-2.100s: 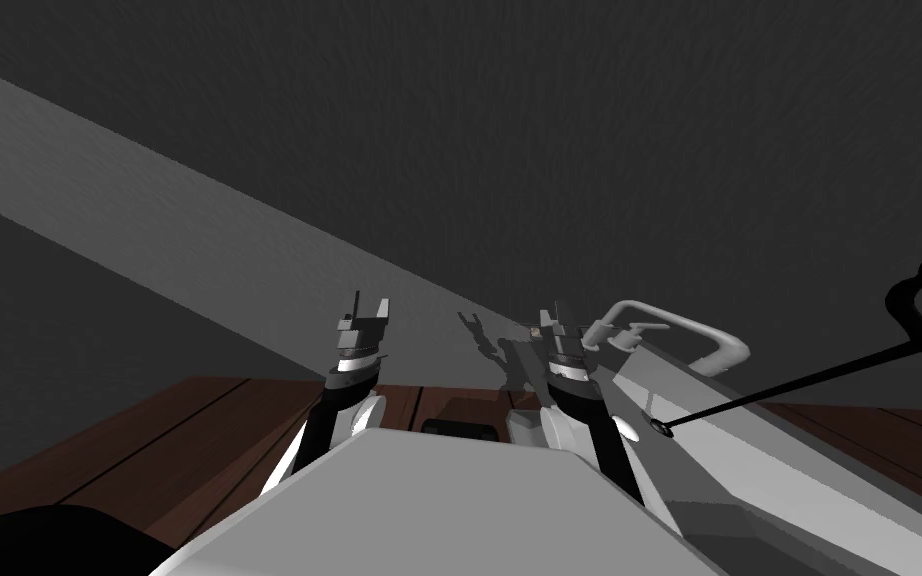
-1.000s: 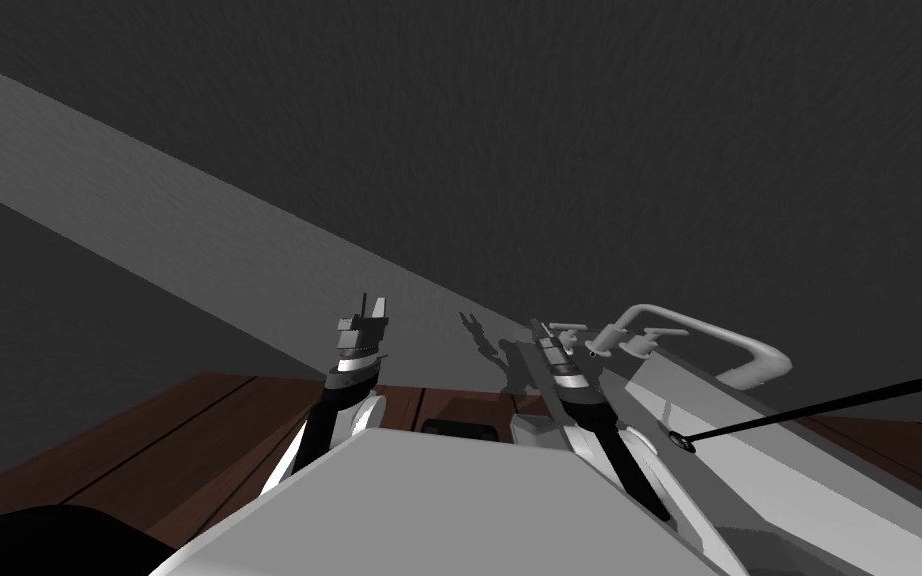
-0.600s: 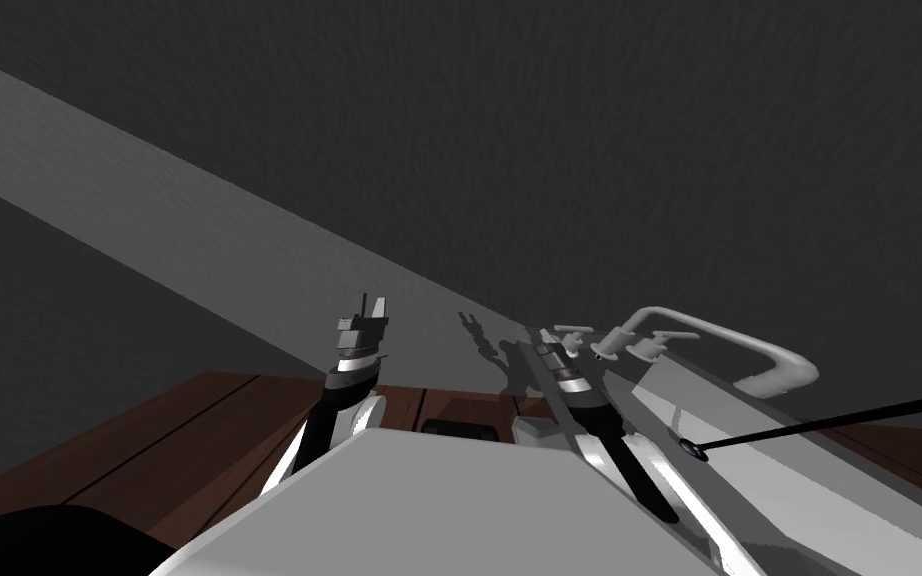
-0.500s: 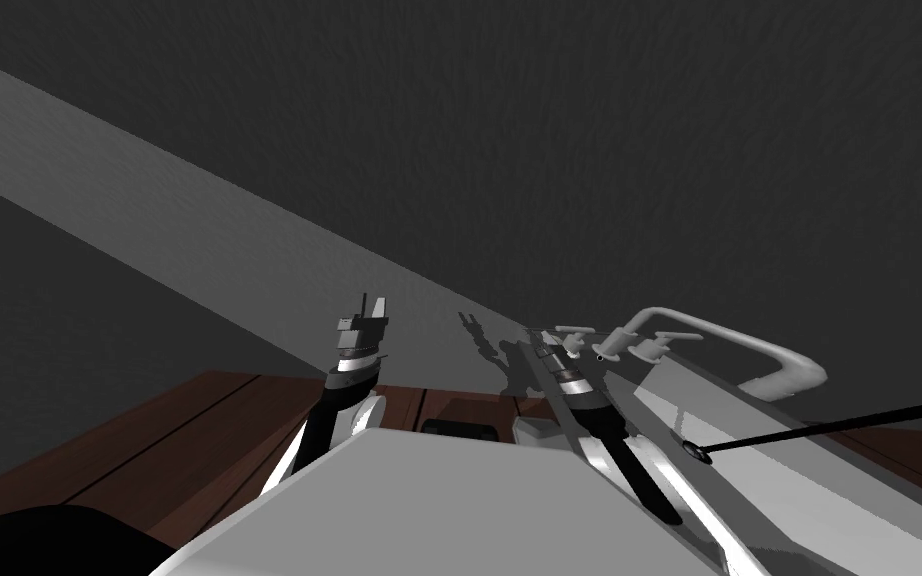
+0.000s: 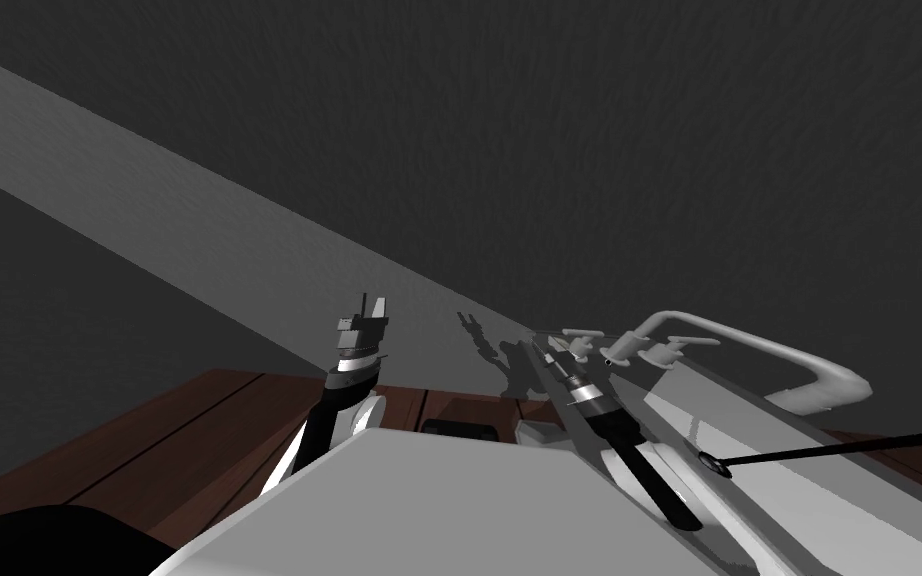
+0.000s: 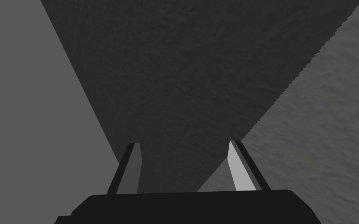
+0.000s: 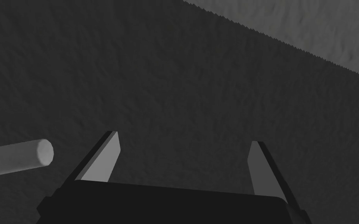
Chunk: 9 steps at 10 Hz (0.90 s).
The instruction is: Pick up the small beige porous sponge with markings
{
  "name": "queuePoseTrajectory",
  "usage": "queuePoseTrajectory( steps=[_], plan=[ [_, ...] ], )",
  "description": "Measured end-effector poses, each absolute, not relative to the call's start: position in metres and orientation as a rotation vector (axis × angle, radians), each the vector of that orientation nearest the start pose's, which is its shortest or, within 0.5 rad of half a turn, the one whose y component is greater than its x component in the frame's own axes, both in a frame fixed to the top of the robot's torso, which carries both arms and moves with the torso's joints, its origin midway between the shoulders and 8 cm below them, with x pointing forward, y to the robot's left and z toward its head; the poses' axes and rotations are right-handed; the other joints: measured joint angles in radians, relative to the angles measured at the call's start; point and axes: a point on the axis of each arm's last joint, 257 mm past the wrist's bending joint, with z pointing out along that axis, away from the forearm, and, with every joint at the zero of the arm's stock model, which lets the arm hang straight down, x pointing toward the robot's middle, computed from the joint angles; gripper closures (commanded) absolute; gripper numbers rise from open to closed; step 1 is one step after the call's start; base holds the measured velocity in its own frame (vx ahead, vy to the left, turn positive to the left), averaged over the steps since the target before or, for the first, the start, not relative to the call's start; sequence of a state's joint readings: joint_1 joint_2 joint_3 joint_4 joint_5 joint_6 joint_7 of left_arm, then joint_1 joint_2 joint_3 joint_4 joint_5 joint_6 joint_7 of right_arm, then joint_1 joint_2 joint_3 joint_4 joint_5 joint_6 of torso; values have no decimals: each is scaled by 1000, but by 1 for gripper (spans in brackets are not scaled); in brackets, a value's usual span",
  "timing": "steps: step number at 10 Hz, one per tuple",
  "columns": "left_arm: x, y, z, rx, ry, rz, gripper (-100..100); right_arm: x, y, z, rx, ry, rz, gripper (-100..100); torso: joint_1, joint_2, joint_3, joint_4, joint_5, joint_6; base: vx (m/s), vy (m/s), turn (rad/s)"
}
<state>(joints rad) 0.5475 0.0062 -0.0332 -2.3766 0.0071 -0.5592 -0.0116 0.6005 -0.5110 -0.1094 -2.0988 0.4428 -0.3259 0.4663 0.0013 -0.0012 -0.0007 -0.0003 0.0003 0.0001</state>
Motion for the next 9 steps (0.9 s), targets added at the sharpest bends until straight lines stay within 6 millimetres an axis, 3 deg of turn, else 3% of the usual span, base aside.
queuePoseTrajectory(
  steps=[3,9],
  plan=[
    [311,268,62,-566,536,-1338,0,373,-334,-163,-247,1533,118,-100,0,-1,0,0,0,0,26,24,24],
    [311,268,62,-566,536,-1338,0,368,-409,-203,-586,1664,-238,-100,0,-1,0,0,0,0,24,26,23]
  ],
)
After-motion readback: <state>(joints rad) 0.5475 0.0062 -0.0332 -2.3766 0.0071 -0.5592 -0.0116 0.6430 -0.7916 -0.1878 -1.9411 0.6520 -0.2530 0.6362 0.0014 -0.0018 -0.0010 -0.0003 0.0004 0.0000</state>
